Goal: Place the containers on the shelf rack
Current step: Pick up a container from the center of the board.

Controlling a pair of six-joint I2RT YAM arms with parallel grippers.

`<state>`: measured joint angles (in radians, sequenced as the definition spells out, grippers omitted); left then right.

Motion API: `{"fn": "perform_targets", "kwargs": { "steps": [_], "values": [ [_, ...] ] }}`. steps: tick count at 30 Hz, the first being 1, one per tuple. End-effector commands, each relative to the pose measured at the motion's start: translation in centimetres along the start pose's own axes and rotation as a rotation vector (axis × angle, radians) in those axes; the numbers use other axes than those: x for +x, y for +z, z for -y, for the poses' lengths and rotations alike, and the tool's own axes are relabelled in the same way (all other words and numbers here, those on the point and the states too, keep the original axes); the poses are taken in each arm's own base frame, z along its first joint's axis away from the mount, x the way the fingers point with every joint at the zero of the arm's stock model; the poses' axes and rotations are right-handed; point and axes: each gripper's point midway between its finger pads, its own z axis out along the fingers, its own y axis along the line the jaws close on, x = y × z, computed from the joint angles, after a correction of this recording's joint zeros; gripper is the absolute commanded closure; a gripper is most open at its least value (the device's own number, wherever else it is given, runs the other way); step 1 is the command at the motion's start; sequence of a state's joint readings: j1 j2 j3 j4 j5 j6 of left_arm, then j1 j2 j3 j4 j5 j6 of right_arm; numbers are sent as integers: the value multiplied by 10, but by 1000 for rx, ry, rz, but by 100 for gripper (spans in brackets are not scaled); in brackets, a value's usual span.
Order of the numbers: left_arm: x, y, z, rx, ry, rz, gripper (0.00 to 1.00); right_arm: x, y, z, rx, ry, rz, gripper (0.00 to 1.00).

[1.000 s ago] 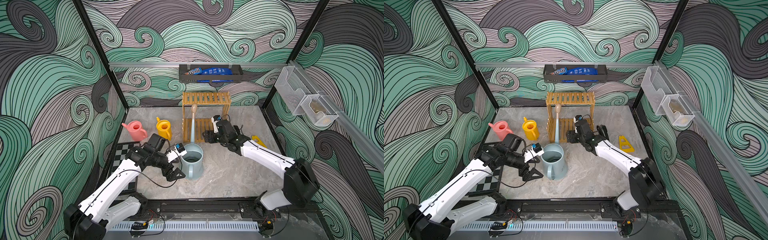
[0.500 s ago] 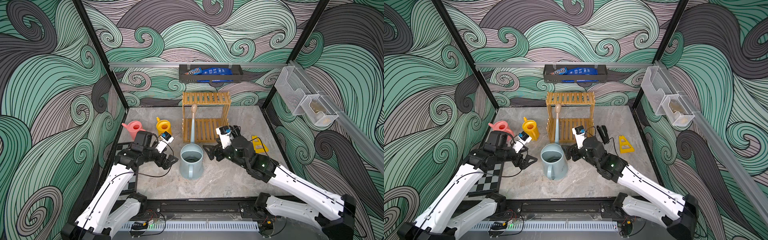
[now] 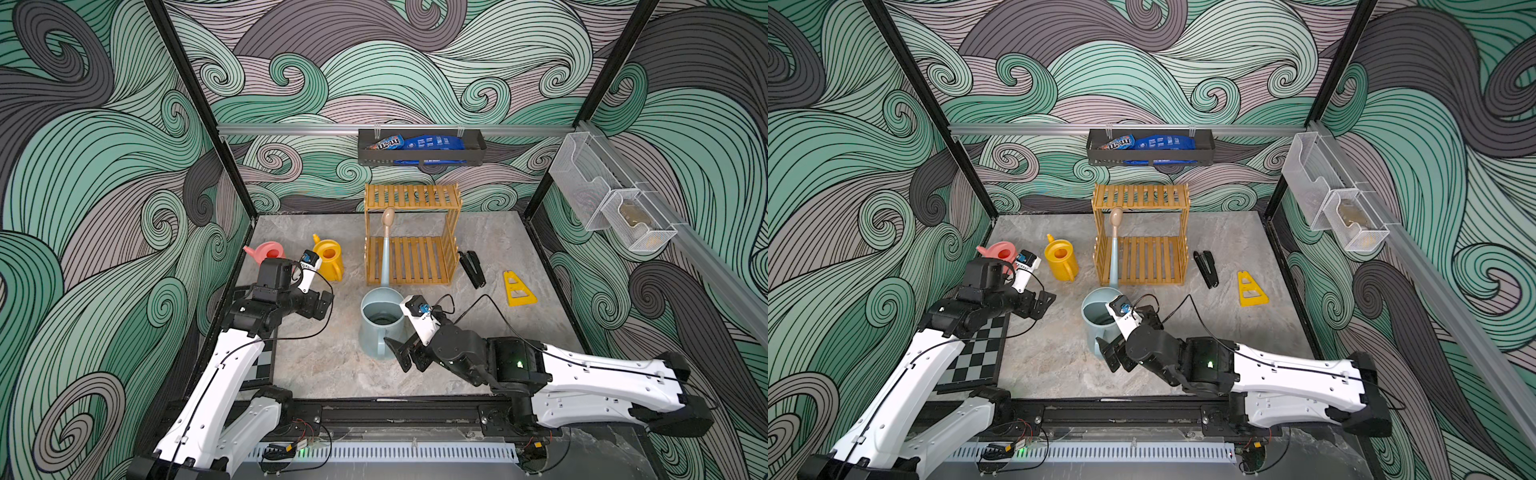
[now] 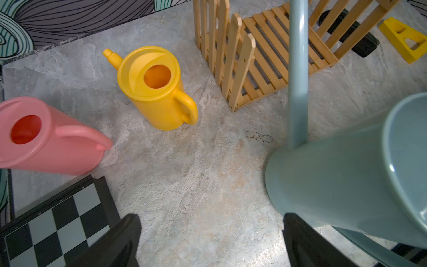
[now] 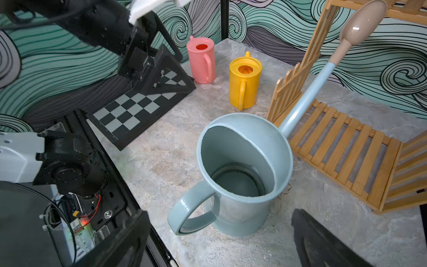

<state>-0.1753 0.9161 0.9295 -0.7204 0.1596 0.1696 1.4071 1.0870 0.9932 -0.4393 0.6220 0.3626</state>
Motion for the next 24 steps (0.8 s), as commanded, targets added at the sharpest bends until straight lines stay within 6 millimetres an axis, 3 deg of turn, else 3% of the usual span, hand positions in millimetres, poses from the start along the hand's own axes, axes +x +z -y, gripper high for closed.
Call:
{"fn": "perform_targets", "kwargs": {
  "steps": [1,15,24],
  "values": [
    [-13,-8,-11,-57,-14,56,1,6,2,4,90,-34,-20,1],
    [-13,-7,-10,-45,-16,58,1,25,22,-4,147,1,-116,1],
    [-12,-6,-6,-29,-13,58,1,39,22,18,269,14,-153,1]
  ]
}}
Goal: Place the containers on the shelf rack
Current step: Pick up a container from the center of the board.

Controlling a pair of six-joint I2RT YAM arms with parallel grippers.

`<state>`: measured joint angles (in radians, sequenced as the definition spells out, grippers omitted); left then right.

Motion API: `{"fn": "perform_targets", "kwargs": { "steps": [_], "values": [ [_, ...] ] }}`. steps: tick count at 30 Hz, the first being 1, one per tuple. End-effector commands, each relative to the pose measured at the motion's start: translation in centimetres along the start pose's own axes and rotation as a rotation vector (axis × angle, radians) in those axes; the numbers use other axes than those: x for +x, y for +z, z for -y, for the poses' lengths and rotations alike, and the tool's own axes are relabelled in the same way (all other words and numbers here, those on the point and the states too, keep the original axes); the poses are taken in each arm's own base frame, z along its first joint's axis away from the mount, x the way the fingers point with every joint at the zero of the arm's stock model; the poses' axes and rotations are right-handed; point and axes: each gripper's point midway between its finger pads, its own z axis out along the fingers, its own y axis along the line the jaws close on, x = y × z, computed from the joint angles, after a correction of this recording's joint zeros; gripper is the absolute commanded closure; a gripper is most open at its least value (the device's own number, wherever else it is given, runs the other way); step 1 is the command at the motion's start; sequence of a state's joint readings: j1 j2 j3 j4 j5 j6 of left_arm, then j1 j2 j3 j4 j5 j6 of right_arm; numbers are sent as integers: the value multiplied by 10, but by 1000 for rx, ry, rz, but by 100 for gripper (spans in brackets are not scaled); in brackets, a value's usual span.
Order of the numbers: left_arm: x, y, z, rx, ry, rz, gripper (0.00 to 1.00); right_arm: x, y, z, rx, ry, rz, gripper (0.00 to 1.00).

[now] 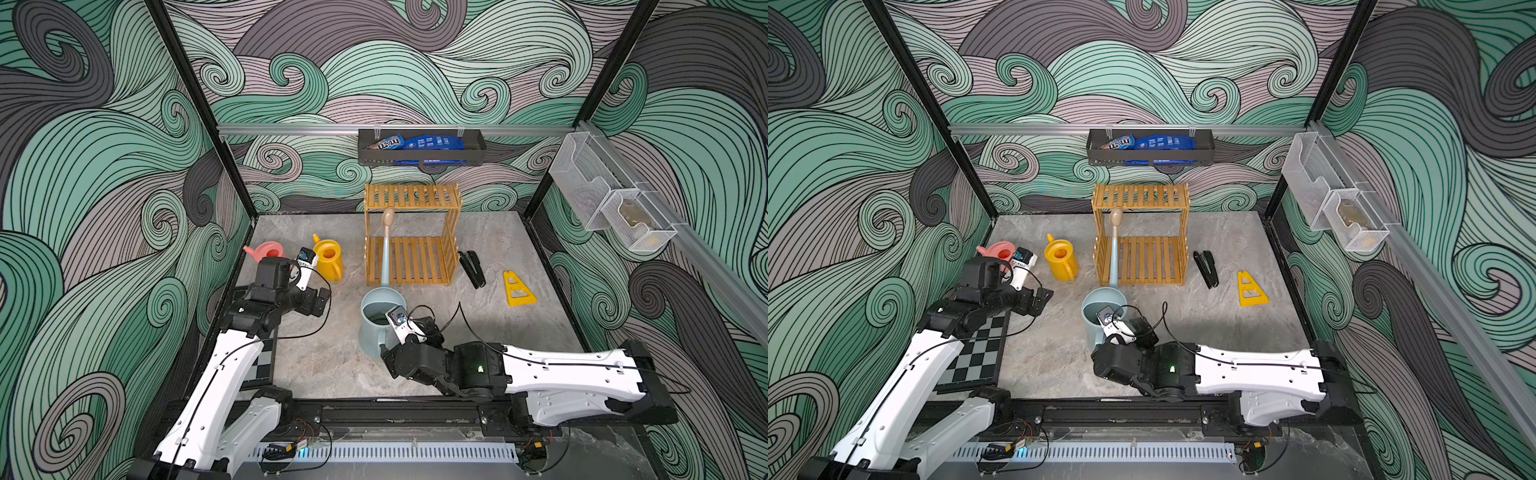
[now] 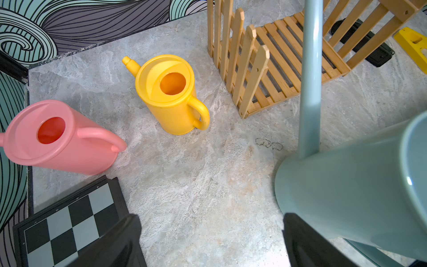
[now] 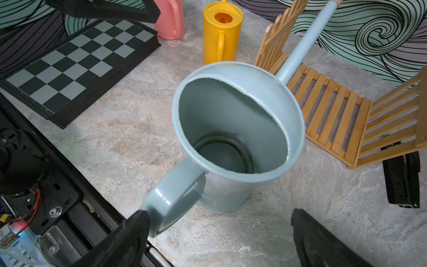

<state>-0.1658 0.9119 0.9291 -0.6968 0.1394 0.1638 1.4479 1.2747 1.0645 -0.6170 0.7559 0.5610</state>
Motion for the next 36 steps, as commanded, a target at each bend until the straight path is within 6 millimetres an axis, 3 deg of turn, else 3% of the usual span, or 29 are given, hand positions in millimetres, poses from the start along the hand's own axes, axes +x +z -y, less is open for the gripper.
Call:
{"fn": "perform_targets", "kwargs": {
  "steps": [1,4,12,17,25,32,36],
  "values": [
    [-8,-5,1,4,-5,33,1,1,0,17,92,21,-16,1],
    [-9,-7,-1,-6,-5,27,1,-6,-3,19,92,25,-11,1],
    [-9,-6,0,-2,-4,26,1,-33,-18,-16,-75,8,88,1],
    [-8,-4,3,15,-5,28,1,-21,-3,-23,-51,-23,51,1],
    [-8,-4,3,15,-4,29,1,13,18,10,150,-34,-86,1],
    [-7,-2,3,18,-3,29,1,17,13,42,155,101,-79,1],
    [-7,-3,0,1,-2,28,1,10,7,50,112,168,-43,9]
  ]
}}
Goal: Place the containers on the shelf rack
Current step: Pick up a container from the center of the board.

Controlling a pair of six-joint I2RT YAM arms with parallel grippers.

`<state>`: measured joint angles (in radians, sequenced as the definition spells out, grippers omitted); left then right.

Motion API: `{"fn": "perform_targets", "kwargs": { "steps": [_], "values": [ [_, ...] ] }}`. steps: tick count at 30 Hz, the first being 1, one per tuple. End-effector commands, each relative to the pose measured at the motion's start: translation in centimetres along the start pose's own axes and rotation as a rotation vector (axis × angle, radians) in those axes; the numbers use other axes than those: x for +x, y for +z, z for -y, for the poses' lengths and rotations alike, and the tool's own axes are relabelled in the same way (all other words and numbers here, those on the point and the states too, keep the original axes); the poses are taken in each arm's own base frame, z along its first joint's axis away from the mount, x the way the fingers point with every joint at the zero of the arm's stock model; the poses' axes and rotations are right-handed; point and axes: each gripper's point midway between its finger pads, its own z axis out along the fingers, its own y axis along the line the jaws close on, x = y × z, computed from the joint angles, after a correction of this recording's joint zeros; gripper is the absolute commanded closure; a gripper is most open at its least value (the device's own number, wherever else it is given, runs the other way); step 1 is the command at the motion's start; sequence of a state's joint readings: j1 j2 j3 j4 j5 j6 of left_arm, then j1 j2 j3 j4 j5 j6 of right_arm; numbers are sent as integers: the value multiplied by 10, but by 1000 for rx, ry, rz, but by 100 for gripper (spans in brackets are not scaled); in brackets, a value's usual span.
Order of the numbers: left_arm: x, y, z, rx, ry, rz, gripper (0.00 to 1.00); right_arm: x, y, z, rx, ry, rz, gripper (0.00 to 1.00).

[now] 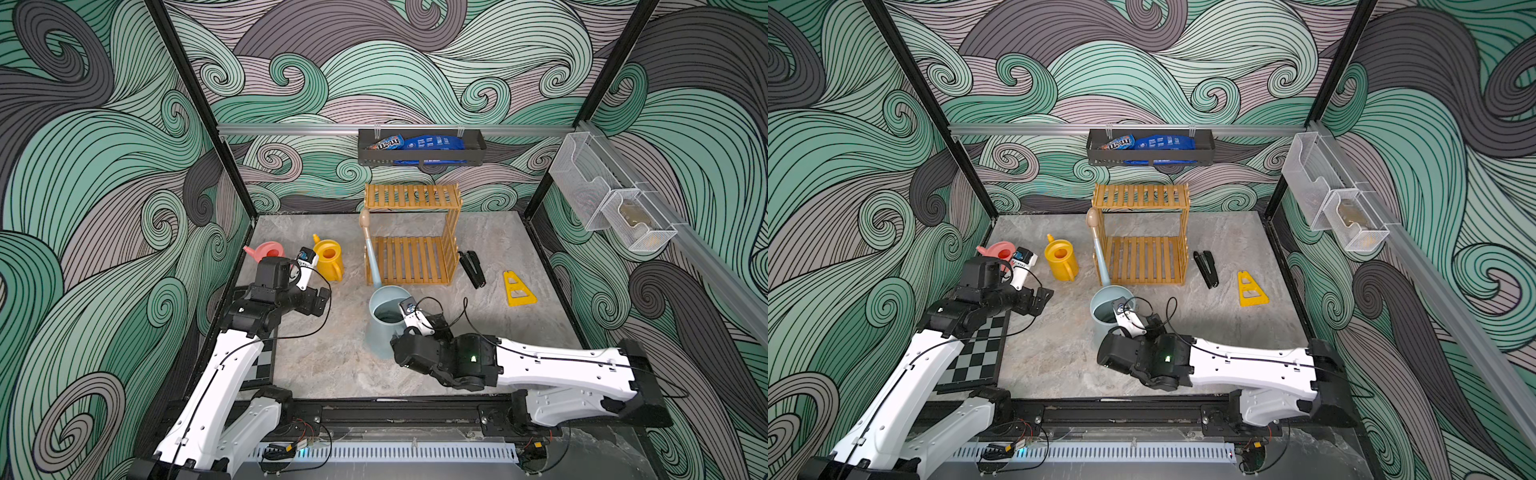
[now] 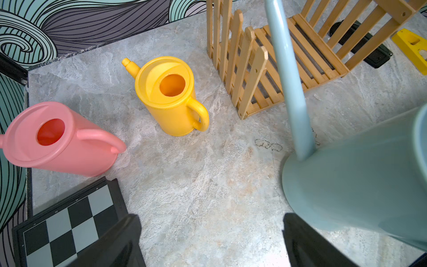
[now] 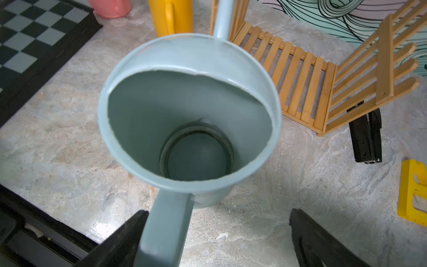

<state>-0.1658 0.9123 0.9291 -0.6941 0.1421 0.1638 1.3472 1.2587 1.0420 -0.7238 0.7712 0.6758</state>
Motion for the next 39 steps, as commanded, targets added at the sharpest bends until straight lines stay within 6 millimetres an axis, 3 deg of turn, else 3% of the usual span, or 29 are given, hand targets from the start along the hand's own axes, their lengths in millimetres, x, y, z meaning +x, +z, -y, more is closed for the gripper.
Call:
{"fn": "perform_targets", "kwargs": {
  "steps": [1,6,19,39],
  "values": [
    [-6,-2,0,2,-2,26,1,-5,-5,5,-40,72,31,11],
    [-7,-4,2,11,-1,27,1,-3,-3,13,-62,117,22,22],
    [-4,-2,5,21,6,30,1,8,4,3,-109,78,1,31],
    [-4,0,1,4,6,28,1,-5,-24,20,-190,7,73,69]
  ]
}}
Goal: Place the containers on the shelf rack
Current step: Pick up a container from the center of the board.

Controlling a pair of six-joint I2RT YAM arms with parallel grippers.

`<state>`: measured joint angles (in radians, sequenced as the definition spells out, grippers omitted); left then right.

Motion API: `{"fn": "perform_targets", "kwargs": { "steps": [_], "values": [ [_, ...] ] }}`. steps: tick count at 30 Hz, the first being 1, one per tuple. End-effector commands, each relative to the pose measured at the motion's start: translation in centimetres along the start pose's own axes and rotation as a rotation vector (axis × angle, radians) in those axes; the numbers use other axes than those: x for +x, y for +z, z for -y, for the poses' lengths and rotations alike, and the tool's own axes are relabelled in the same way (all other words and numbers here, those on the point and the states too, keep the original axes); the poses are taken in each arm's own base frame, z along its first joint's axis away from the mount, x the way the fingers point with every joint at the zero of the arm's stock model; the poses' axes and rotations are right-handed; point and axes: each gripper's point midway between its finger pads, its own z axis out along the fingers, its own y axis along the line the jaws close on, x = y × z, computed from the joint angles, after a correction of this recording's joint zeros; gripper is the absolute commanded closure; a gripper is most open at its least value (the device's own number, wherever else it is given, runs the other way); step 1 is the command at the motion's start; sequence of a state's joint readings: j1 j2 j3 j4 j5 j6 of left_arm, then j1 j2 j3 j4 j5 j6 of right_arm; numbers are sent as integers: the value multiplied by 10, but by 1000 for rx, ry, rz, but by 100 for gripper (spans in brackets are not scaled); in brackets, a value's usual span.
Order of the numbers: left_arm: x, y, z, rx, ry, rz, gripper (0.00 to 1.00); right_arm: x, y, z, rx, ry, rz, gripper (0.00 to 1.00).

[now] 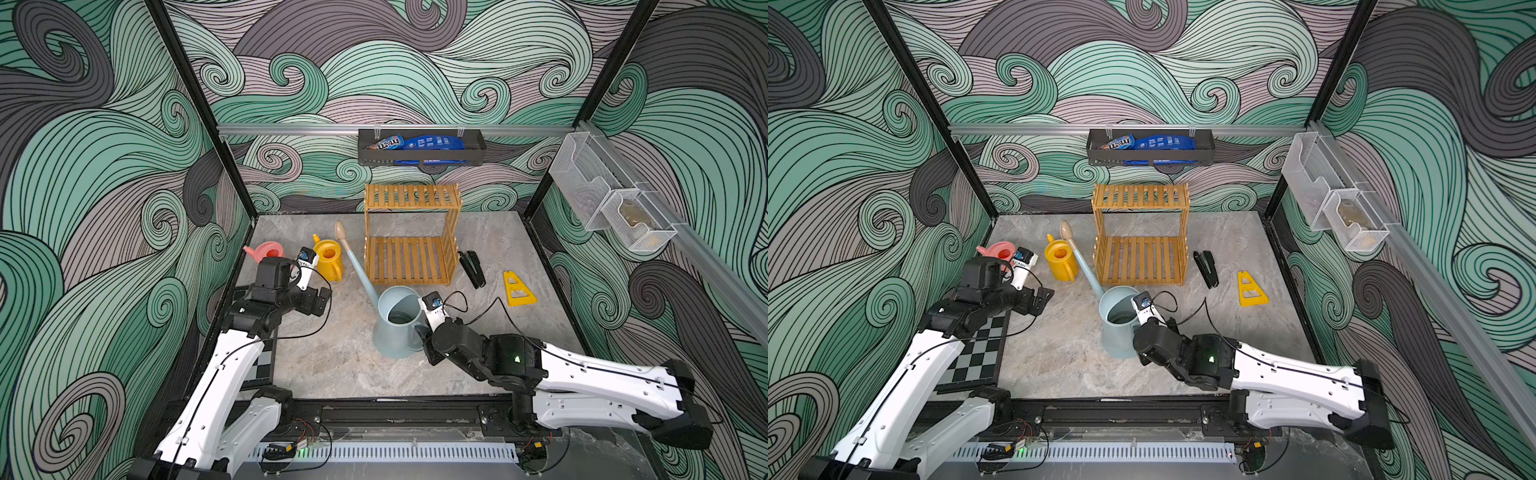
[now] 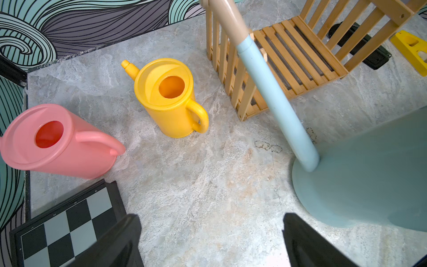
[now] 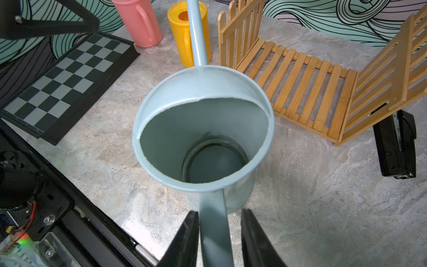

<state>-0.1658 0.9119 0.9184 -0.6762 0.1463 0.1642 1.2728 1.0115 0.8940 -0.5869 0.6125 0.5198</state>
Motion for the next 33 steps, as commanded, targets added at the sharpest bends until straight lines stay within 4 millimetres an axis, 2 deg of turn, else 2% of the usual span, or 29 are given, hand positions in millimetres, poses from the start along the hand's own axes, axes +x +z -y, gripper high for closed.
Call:
{"fn": "perform_targets", "kwargs": {
  "steps": [1,3,7,10,16,18,22,26,30,33],
  "values": [
    [-3,-1,2,6,6,21,1,-3,-8,3,-15,-26,10,70],
    [-3,-2,4,21,6,21,1,-2,-10,5,-22,-26,18,70],
    [-4,-3,1,3,3,20,1,-2,-11,2,-52,-6,31,52],
    [-2,-2,3,14,4,21,1,3,-7,-1,-66,-17,24,44],
    [-3,-2,1,4,3,22,1,18,5,-5,-67,-49,-17,44],
    [-2,-2,4,19,4,21,1,23,9,-3,-65,-49,-30,47],
    [-4,-4,0,-1,3,19,1,21,10,-2,-90,-28,-30,64],
    [-2,-2,4,19,4,18,1,20,6,2,-94,-46,-26,75],
    [-4,-2,1,2,4,17,1,13,-3,3,-107,-71,-24,81],
    [-2,0,4,20,6,16,1,6,-14,4,-123,-75,-10,82]
  ]
}}
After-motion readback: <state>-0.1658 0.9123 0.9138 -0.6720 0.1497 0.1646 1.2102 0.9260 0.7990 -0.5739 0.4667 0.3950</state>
